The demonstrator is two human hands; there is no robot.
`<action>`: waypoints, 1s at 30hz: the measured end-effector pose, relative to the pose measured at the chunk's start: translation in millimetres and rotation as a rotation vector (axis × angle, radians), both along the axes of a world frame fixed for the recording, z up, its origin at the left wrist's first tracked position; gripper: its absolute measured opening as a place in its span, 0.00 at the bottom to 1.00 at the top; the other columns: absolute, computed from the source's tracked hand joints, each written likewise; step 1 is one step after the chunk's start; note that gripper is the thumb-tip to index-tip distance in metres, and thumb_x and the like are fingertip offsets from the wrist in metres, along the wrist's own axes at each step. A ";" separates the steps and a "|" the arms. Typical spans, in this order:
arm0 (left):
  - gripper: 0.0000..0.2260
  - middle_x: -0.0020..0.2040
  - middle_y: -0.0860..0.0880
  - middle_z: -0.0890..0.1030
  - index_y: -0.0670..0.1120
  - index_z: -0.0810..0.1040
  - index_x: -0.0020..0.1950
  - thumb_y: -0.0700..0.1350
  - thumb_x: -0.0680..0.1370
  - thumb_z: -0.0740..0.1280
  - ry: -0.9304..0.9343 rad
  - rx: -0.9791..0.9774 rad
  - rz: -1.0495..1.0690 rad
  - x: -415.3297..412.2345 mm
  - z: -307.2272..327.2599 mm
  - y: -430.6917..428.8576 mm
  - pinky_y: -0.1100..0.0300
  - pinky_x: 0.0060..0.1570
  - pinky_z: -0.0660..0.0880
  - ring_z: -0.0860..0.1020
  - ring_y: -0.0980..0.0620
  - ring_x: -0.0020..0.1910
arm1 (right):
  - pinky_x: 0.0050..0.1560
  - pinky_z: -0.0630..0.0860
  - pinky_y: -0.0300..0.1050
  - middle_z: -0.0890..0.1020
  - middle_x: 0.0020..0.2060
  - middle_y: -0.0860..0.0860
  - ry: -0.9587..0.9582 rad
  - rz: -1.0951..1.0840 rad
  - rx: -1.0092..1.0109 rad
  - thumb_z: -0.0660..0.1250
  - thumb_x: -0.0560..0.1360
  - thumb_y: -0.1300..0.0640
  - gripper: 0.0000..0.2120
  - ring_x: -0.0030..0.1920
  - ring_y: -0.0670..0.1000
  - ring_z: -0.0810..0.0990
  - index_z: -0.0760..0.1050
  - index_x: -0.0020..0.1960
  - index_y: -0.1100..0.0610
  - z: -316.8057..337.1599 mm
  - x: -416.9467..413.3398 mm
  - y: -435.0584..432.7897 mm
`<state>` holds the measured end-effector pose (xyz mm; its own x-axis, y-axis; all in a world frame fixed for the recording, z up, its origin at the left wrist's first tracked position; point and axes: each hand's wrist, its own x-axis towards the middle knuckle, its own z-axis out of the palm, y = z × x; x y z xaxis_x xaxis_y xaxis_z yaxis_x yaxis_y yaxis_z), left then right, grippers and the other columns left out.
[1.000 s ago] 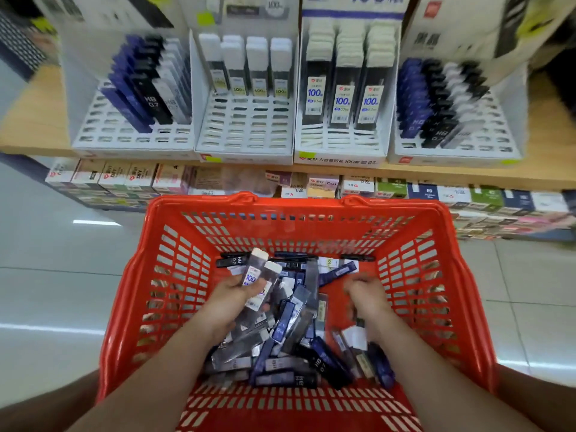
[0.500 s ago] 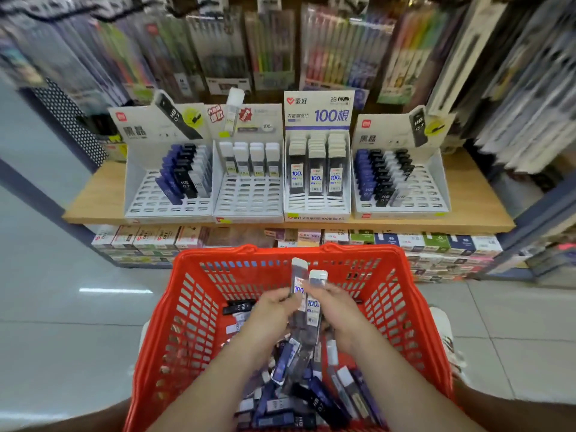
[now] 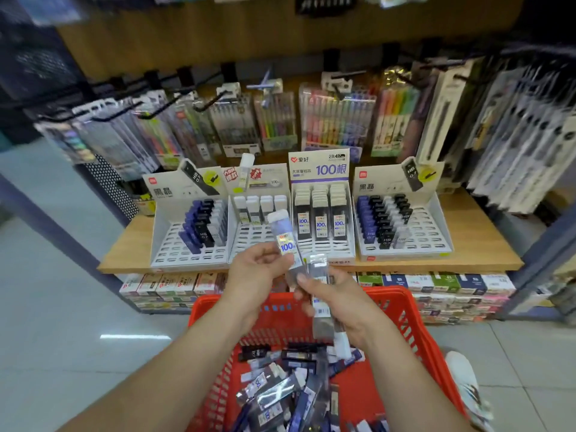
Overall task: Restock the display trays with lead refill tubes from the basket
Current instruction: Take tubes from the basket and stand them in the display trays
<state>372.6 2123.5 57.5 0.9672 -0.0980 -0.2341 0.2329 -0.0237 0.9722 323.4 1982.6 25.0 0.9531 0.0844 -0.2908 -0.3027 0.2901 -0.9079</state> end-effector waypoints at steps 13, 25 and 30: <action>0.04 0.33 0.45 0.82 0.42 0.81 0.42 0.35 0.74 0.70 -0.234 0.553 -0.462 94.1 43.2 -0.1 0.62 0.37 0.80 0.81 0.51 0.33 | 0.40 0.71 0.44 0.81 0.34 0.57 0.002 -0.032 -0.364 0.70 0.77 0.58 0.04 0.26 0.49 0.73 0.77 0.50 0.58 -25.2 40.6 -36.7; 0.07 0.30 0.54 0.81 0.50 0.81 0.37 0.40 0.73 0.73 -0.537 0.836 -0.457 143.5 16.8 -30.3 0.61 0.36 0.77 0.79 0.56 0.32 | 0.28 0.74 0.42 0.78 0.29 0.51 0.200 -0.538 0.258 0.69 0.77 0.55 0.04 0.26 0.48 0.75 0.78 0.50 0.55 -43.0 61.5 -34.4; 0.02 0.34 0.52 0.80 0.48 0.82 0.43 0.46 0.75 0.71 -0.658 1.045 -0.442 151.1 -4.1 -28.2 0.61 0.35 0.69 0.77 0.51 0.37 | 0.24 0.70 0.40 0.75 0.29 0.49 0.211 -0.633 0.522 0.68 0.78 0.54 0.09 0.26 0.47 0.74 0.78 0.57 0.55 -39.1 66.6 -46.3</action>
<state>523.7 2095.3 53.4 0.8619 -0.4954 0.1086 -0.4969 -0.7818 0.3767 390.0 1936.3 -14.1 0.7960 -0.2736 -0.5400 -0.0902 0.8285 -0.5527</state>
